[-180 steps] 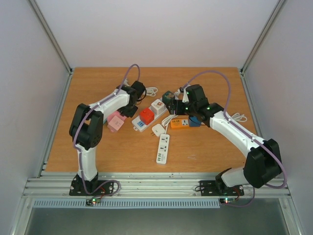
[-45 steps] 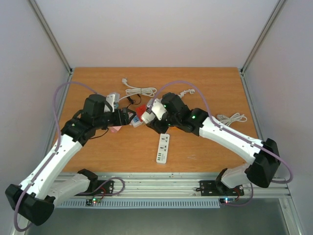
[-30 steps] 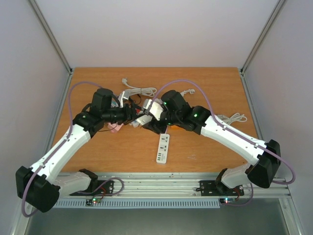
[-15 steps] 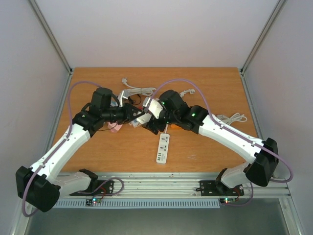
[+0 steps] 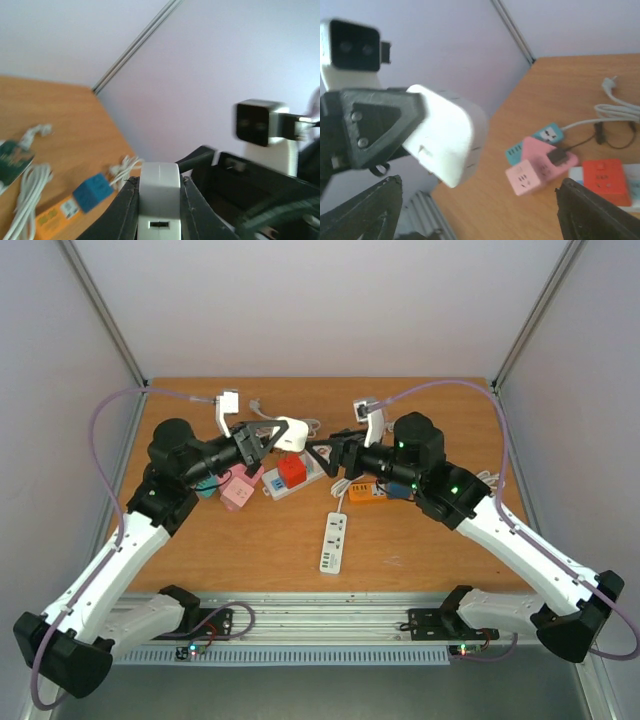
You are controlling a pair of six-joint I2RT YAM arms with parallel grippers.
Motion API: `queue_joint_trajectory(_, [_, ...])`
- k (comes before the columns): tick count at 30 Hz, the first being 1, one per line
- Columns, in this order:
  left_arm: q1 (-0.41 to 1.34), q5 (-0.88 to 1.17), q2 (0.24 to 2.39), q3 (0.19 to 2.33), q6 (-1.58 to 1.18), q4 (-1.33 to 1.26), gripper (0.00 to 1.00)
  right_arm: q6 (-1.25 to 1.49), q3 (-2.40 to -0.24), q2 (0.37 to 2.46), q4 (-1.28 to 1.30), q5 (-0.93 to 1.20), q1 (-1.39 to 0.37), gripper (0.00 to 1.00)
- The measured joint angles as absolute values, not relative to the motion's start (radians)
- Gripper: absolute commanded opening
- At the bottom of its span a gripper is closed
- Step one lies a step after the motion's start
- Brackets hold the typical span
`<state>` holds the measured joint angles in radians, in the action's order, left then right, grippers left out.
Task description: Insert the plug
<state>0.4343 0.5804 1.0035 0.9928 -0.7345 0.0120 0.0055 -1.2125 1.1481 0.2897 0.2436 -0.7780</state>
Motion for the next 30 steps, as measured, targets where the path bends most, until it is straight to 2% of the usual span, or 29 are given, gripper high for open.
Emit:
queue_joint_trajectory(5, [0.434,0.596,0.979,0.976,-0.795,-0.176,0.01,0.268,-1.205,1.155,0.17,0.347,-0.719,0.72])
queue_joint_trajectory(13, [0.434,0.603,0.962,0.967,-0.933,-0.345,0.0,0.474,-1.255,1.272,-0.099,0.569,-0.701,0.54])
queue_joint_trajectory(19, [0.435,0.624,0.961,0.968,-0.992,-0.367,0.0,0.524,-1.262,1.297,-0.208,0.66,-0.701,0.29])
queue_joint_trajectory(23, [0.439,0.632,0.953,0.969,-1.02,-0.363,0.02,0.515,-1.268,1.298,-0.245,0.687,-0.701,0.06])
queue_joint_trajectory(24, [0.439,0.633,0.946,0.969,-1.037,-0.358,0.1,0.503,-1.268,1.298,-0.255,0.698,-0.701,0.02])
queue_joint_trajectory(26, [0.439,0.642,0.932,0.971,-1.034,-0.345,0.51,0.477,-1.268,1.296,-0.261,0.71,-0.702,0.01])
queue_joint_trajectory(27, [0.439,0.649,0.925,0.976,-1.018,-0.323,0.63,0.46,-1.269,1.295,-0.261,0.72,-0.703,0.01])
queue_joint_trajectory(29, [0.439,0.681,0.917,1.019,-0.948,-0.209,0.79,0.404,-1.277,1.291,-0.228,0.745,-0.702,0.01])
queue_joint_trajectory(30, [0.439,0.694,0.919,1.07,-0.892,-0.097,0.82,0.356,-1.29,1.288,-0.184,0.765,-0.701,0.01])
